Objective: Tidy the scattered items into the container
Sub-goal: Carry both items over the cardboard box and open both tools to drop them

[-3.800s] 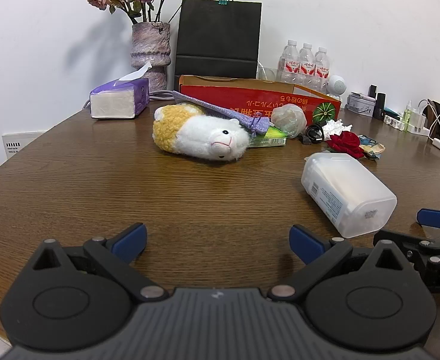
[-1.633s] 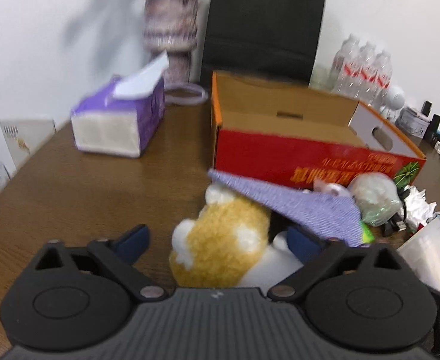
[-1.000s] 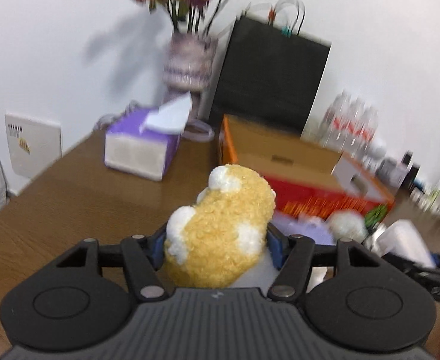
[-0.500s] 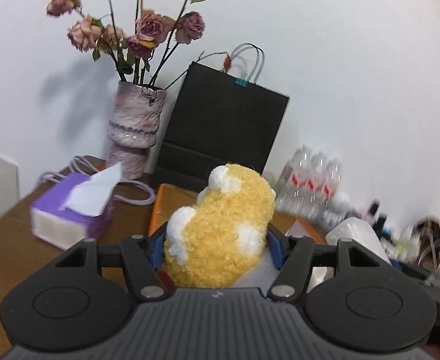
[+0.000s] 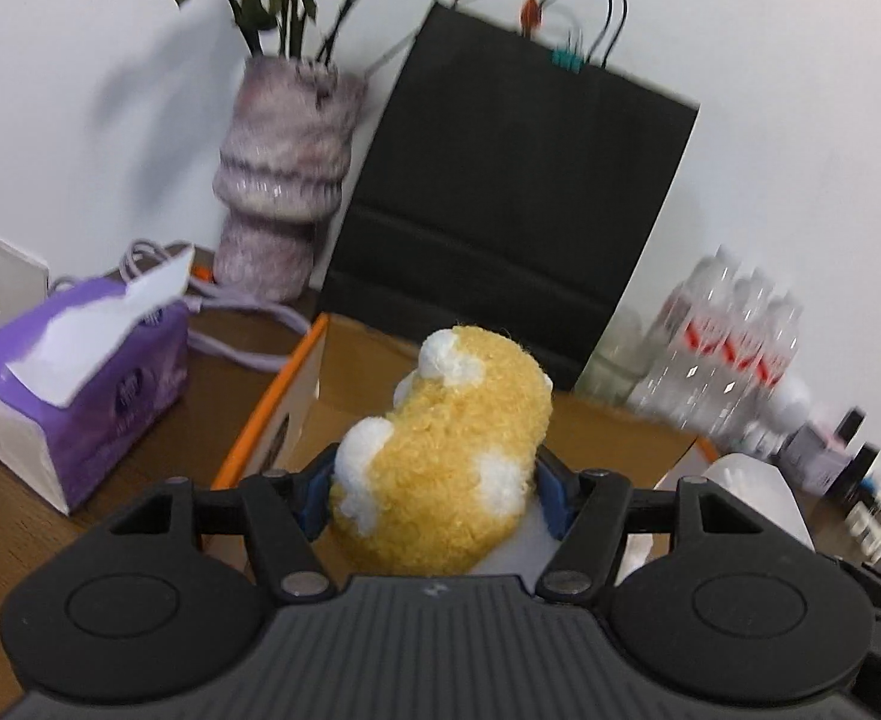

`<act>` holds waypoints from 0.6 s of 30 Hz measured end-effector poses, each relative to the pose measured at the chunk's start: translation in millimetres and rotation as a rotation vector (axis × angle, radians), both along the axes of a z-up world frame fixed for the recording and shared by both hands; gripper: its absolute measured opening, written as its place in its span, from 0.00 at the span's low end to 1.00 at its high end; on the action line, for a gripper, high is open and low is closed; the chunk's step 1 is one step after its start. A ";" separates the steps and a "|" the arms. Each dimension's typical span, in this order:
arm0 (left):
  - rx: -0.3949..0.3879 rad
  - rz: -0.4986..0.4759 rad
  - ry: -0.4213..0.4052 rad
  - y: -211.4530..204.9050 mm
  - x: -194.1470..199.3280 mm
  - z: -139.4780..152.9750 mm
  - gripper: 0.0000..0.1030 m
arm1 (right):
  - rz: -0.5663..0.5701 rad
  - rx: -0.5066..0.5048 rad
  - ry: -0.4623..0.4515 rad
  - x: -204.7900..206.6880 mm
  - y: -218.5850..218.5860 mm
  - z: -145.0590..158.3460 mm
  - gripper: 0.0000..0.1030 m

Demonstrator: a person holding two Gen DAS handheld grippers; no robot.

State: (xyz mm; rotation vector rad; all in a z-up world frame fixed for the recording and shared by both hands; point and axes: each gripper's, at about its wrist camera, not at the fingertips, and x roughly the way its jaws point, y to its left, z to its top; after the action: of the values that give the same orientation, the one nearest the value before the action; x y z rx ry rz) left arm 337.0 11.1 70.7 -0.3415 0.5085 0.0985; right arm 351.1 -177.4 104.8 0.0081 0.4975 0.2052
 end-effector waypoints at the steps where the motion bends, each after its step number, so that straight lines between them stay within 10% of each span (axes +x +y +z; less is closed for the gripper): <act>1: 0.011 -0.003 0.010 -1.8 1.1 -2.6 0.65 | 0.001 -0.007 0.016 4.0 -0.4 -4.8 0.62; 3: 0.025 -0.008 0.027 -3.5 3.2 -5.6 0.72 | 0.002 -0.027 0.034 8.0 -0.7 -11.4 0.63; 5: 0.044 -0.009 0.026 -5.6 2.2 -4.2 0.99 | 0.010 -0.037 0.052 10.5 -0.3 -15.0 0.69; 7: 0.098 -0.001 -0.018 -10.4 -5.4 1.8 1.00 | 0.008 -0.042 0.067 11.0 -0.6 -14.5 1.00; 12: 0.227 -0.018 -0.058 -27.4 -16.2 12.0 1.00 | 0.017 -0.071 0.049 3.5 -2.5 -1.7 1.00; 18: 0.206 -0.021 -0.069 -28.7 -20.3 16.9 1.00 | 0.002 -0.052 0.035 -1.0 -9.3 7.2 1.00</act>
State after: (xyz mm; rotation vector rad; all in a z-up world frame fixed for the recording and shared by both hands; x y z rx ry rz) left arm 316.7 -17.7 87.6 -0.1376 0.4289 0.1170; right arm 350.1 -186.7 112.1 -0.0396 0.5373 0.1945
